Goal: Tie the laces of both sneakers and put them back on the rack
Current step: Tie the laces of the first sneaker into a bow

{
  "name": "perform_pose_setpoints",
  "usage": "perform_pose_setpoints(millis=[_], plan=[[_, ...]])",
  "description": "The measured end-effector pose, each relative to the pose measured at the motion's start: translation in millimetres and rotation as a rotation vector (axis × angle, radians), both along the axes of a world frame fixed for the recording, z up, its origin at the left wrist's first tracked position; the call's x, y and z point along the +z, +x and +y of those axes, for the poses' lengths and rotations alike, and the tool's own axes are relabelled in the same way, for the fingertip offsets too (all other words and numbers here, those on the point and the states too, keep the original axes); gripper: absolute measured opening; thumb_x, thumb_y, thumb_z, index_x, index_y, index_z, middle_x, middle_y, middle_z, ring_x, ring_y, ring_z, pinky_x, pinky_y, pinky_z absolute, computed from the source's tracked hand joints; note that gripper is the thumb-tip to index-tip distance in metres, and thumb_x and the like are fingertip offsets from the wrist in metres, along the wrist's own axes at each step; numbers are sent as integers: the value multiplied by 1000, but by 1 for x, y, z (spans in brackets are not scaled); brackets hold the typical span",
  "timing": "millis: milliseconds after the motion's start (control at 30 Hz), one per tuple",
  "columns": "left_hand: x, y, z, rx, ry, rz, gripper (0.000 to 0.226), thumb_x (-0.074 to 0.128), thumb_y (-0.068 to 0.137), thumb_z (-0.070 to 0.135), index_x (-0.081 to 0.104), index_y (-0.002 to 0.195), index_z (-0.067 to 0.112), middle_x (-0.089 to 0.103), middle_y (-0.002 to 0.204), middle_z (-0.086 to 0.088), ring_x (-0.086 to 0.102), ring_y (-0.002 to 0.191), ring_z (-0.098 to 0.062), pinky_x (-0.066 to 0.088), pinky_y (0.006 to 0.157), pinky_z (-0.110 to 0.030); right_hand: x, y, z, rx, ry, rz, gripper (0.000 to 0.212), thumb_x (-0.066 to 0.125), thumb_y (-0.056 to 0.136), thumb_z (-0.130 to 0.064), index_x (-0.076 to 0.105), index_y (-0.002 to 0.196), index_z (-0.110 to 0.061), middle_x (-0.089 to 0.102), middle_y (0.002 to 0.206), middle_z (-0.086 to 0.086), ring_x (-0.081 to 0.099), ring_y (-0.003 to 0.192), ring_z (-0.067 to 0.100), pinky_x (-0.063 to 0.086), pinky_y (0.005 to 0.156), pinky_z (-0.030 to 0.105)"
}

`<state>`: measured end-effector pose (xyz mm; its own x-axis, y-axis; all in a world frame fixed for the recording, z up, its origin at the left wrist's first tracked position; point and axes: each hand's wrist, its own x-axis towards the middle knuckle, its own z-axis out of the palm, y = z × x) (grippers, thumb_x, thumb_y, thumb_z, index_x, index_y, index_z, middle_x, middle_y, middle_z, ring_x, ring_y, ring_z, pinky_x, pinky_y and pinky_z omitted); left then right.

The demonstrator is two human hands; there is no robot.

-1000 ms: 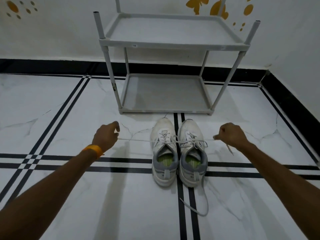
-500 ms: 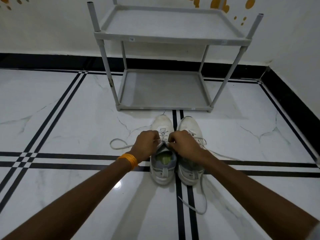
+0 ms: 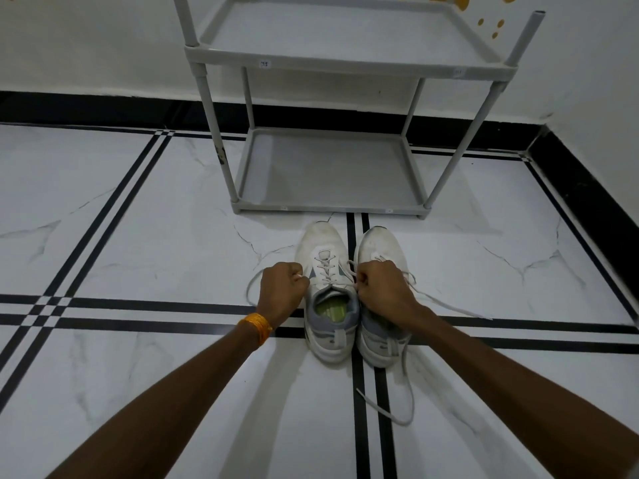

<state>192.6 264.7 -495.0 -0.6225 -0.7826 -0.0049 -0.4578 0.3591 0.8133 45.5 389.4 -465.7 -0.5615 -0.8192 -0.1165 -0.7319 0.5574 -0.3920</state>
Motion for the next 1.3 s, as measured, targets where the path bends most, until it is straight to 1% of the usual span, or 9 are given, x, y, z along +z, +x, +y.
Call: perform_pose_setpoints(millis=[200, 367, 500, 633, 800, 900, 1033, 1167, 1300], plan=[[-11, 2, 7, 22, 44, 14, 25, 50, 72, 19, 35, 52, 15, 34, 50, -3, 32, 51, -18, 30, 51, -31, 24, -11, -6, 143, 180, -188, 9, 73, 81, -20, 78, 79, -12, 76, 84, 6, 69, 83, 21, 51, 70, 31], [-18, 1, 22, 55, 55, 50, 31, 54, 85, 12, 38, 58, 13, 34, 51, 1, 30, 52, -13, 27, 53, -29, 38, -7, -18, 31, -153, -982, 20, 73, 86, -21, 78, 96, -4, 78, 99, 5, 71, 98, 11, 51, 88, 20], [-25, 3, 21, 73, 27, 57, 33, 54, 90, 13, 41, 60, 14, 39, 53, 1, 35, 53, -15, 32, 53, -29, 8, 11, -18, -146, -354, -1202, 11, 69, 88, -9, 77, 95, -7, 76, 103, 16, 70, 95, 23, 55, 89, 31], [-30, 15, 16, 94, 82, 38, 33, 55, 95, 32, 48, 68, 14, 51, 62, -3, 49, 61, -20, 44, 58, -32, -3, 12, -14, -225, -490, -1202, 19, 67, 88, -3, 72, 107, -1, 75, 98, 21, 71, 85, 26, 59, 72, 25], [-1, 13, 0, 309, 574, 119, 28, 57, 88, 32, 55, 67, 14, 62, 87, -5, 53, 90, -24, 40, 72, -28, 0, 15, -19, -267, -515, -1108, 20, 69, 88, -6, 70, 105, 4, 73, 85, 20, 71, 72, 24, 58, 61, 27], [26, 8, -8, 248, 602, 257, 27, 60, 91, 28, 63, 74, 8, 68, 100, -3, 56, 95, -14, 38, 73, -20, -4, 16, -23, -312, -523, -1079, 19, 72, 87, -12, 72, 101, 2, 73, 79, 18, 69, 68, 23, 56, 63, 31], [38, 3, -9, 108, 749, 484, 32, 49, 99, 28, 69, 92, 4, 73, 112, -9, 67, 108, -18, 49, 88, -28, -2, 16, -23, -280, -506, -1050, 12, 70, 89, -12, 74, 97, -5, 74, 80, 18, 69, 67, 22, 56, 62, 30], [29, 1, 0, -19, 629, 436, 26, 51, 99, 19, 70, 109, 4, 74, 110, -11, 71, 102, -23, 57, 93, -37, 7, 13, -20, -234, -441, -1076, 21, 60, 92, -1, 72, 95, -18, 74, 83, 17, 69, 67, 18, 56, 57, 24], [19, -3, 5, -37, 271, 376, 20, 64, 92, 19, 75, 106, 10, 76, 100, -3, 72, 93, -12, 57, 87, -28, 7, 11, -17, -179, -451, -1050, 18, 70, 87, -7, 71, 103, -15, 76, 88, 22, 71, 72, 22, 56, 63, 31]])
